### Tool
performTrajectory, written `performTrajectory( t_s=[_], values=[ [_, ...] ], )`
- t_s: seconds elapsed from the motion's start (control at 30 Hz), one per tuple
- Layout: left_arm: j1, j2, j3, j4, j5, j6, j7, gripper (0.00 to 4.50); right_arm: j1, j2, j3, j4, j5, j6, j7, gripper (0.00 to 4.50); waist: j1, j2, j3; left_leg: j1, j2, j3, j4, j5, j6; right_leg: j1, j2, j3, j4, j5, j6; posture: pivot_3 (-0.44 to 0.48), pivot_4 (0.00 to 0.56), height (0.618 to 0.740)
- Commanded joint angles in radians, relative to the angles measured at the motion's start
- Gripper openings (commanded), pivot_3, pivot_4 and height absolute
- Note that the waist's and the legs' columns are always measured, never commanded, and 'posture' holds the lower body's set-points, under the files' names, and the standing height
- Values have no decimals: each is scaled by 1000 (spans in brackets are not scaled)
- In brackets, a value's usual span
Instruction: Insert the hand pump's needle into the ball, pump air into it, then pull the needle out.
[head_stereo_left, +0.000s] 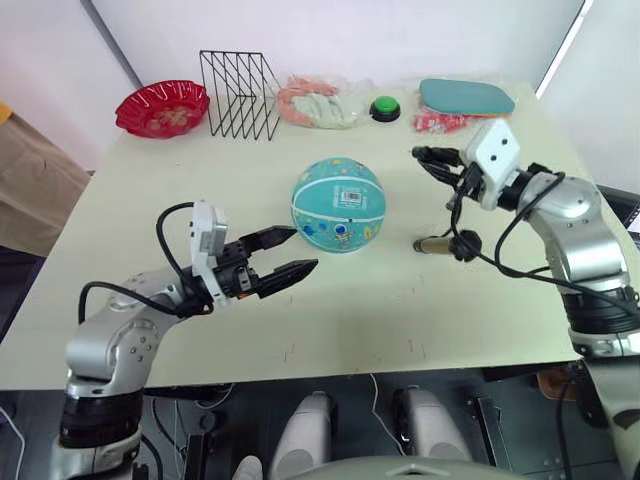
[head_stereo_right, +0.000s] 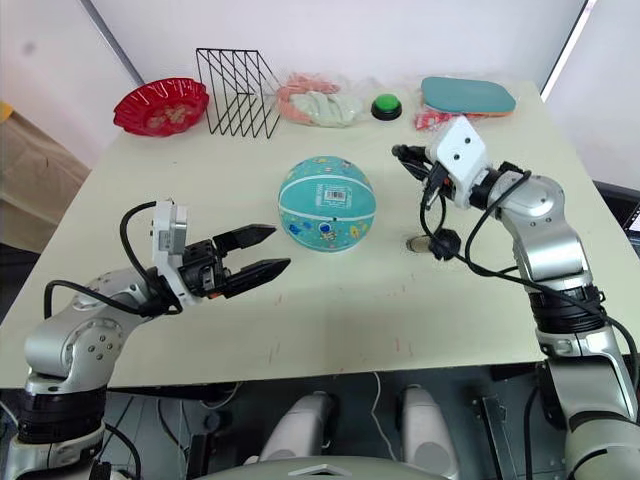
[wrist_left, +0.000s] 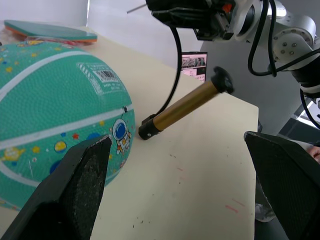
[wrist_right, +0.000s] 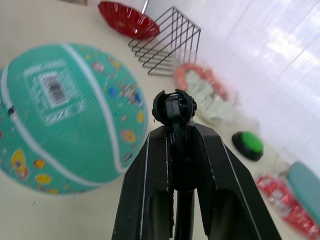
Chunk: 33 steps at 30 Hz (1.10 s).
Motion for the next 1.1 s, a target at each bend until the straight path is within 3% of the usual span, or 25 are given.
performTrajectory(
  t_s=[0.03, 0.37, 0.7, 0.77, 0.8, 1.0, 1.1],
  values=[
    [14, 5, 8, -57, -15, -20, 3, 4500, 24, -19, -30, -63, 12, 16, -4, 64, 0, 0, 0, 0, 0, 0, 0, 0, 0, 0, 0, 0, 0, 0, 0, 0, 150, 740],
    [55, 20, -26, -72, 13, -66, -38, 4500, 151, -50, -29, -77, -37, 132, -59, 64, -3, 0, 0, 1, 0, 3, 0, 0, 0, 0, 0, 1, 0, 1, -1, 0, 150, 740],
    [176, 26, -2, -100, 44, -145, -53, 4500, 86, -23, -141, 61, 38, 443, -155, 64, -2, 0, 0, 2, 1, 5, 1, 0, 0, 0, 1, 3, 0, 1, -1, 0, 150, 740],
    [211, 22, 10, -106, 46, -159, -46, 4500, 74, -40, -160, 75, 40, 454, -161, 1099, -2, 0, 0, 2, 1, 5, 0, 0, 0, 0, 1, 3, 0, 1, -2, 0, 150, 740],
    [231, 19, 15, -102, 51, -169, -44, 4500, 76, -48, -181, 64, 47, 469, -167, 1306, -2, 0, 0, 2, 1, 5, 0, 0, 0, 0, 1, 2, 0, 1, -2, 0, 150, 740],
    [278, 2, 3, -95, 76, -204, -23, 4500, 143, -112, -264, -32, 114, 558, -139, 4450, 2, 0, 0, 2, 3, 5, 0, 0, 0, 0, 1, 2, 0, 1, -2, 0, 150, 740],
    [297, -1, 23, -59, 83, -225, -30, 4500, 213, -126, -333, -126, 177, 650, -140, 4450, 5, 0, 0, 1, 3, 5, 0, 0, 0, 0, 1, 2, 0, 1, -2, 0, 150, 740]
  ],
)
